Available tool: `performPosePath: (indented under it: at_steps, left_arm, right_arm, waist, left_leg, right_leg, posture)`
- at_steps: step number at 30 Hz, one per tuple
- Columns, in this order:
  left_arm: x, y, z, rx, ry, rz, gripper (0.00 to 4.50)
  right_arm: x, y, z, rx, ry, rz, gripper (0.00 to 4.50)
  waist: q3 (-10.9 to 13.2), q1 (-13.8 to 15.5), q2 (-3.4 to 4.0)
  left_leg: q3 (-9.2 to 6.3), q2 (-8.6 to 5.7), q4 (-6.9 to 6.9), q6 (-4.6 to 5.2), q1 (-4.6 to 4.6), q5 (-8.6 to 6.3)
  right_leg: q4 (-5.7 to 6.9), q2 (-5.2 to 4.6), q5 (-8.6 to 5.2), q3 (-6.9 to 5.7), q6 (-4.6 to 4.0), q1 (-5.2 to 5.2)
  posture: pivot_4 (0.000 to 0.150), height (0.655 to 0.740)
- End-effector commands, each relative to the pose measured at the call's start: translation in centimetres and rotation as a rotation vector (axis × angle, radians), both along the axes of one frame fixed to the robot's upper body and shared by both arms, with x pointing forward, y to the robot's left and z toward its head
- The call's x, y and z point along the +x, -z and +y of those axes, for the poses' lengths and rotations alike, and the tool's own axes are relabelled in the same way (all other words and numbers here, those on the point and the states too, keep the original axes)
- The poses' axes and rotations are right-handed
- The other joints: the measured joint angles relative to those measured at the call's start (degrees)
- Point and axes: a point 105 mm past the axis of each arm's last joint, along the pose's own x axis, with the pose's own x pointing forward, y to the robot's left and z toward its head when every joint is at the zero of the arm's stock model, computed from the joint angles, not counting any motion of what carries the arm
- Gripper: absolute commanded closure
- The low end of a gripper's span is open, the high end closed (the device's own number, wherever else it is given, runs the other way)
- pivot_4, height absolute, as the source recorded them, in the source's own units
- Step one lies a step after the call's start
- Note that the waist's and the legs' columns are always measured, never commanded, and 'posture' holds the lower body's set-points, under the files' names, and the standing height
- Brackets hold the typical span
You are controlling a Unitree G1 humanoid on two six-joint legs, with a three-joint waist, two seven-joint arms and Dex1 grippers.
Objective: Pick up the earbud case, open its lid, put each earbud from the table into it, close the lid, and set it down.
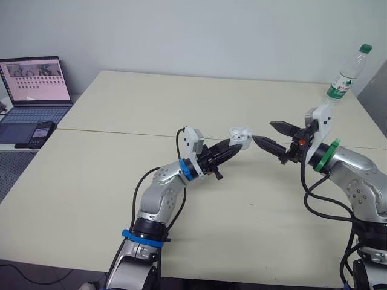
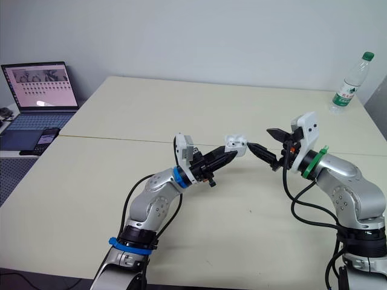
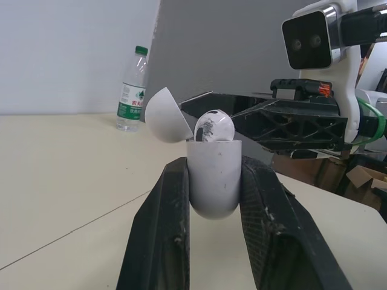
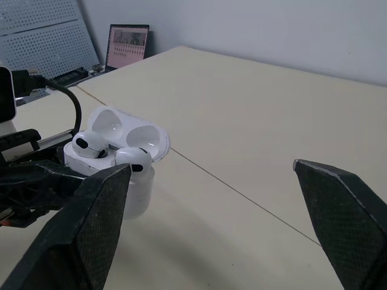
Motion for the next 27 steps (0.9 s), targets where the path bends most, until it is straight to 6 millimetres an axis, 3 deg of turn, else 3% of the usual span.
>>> performPosePath:
  at_steps: [1, 8, 17, 22, 25, 27]
  left_arm:
    - [-0.3, -1.2, -0.3, -0.025, 0.020, -0.047, 3.74]
    - [-0.3, -1.1, -0.2, -0.021, 0.015, -0.045, 3.74]
    - [-0.6, -1.3, -0.1, -0.030, 0.048, -0.046, 3.74]
    - [-2.0, -1.7, 0.1, -0.068, 0.193, -0.016, 3.74]
    - [-2.6, -1.6, 0.3, -0.057, 0.286, 0.008, 3.74]
    - [-2.8, -1.7, 0.5, -0.063, 0.343, 0.028, 3.74]
  right_arm:
    - [-0.4, -1.5, 0.5, -0.012, -0.018, -0.064, 0.04]
    - [-0.5, -2.1, 0.8, 0.018, -0.034, -0.072, 0.04]
    - [0.7, -2.4, -1.8, 0.095, 0.057, -0.044, 0.04]
    - [0.9, -2.3, -3.0, 0.165, 0.064, 0.006, 0.04]
    - [0.5, -1.9, -2.8, 0.193, 0.014, 0.051, 0.60]
    - [0.1, -1.5, -2.4, 0.191, -0.032, 0.087, 1.39]
  waist:
    - [0.00, 0.00, 0.00]
    - [0.00, 0.00, 0.00]
    - [0.00, 0.05, 0.00]
    - [0.00, 0.02, 0.00]
    - [0.01, 0.00, 0.01]
    - [0.01, 0.00, 0.02]
  left_leg:
    - [0.00, 0.00, 0.00, 0.00, 0.00, 0.00]
    - [0.00, 0.00, 0.00, 0.00, 0.00, 0.00]
    - [0.00, -0.01, 0.00, 0.00, -0.01, 0.00]
    - [-0.01, 0.01, 0.00, 0.00, -0.01, 0.00]
    - [0.00, 0.01, -0.01, 0.00, -0.01, 0.00]
    - [0.00, 0.02, -0.01, 0.00, 0.00, 0.00]
  right_leg:
    - [0.00, 0.00, 0.00, 0.00, 0.00, 0.00]
    - [0.00, 0.00, 0.00, 0.00, 0.00, 0.00]
    - [-0.01, -0.01, 0.00, 0.00, 0.00, 0.00]
    - [0.00, 0.01, 0.00, -0.01, 0.00, 0.00]
    - [0.00, 0.02, 0.00, 0.00, 0.00, -0.02]
    - [0.01, 0.03, 0.00, 0.00, 0.00, -0.02]
  posture:
    - [0.150, 0.7362]
    - [0.150, 0.7362]
    - [0.150, 0.7362]
    - [0.150, 0.7362]
    - [0.150, 0.7362]
    - [0.150, 0.7362]
